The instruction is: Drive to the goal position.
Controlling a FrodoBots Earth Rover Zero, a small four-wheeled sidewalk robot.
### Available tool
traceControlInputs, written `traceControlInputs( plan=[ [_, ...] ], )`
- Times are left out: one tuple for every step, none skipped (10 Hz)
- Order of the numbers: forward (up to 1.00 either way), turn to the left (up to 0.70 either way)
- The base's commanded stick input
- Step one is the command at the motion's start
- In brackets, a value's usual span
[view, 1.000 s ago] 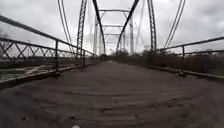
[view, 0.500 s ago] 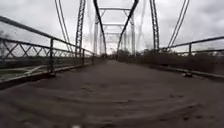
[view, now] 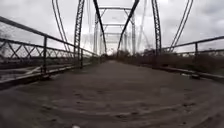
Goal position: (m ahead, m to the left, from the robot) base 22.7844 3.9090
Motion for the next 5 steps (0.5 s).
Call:
traceControlInputs(
  plan=[
    [0.7,0.0],
    [0.7,0.0],
    [0.7,0.0],
    [0.7,0.0],
    [0.7,0.0]
  ],
)
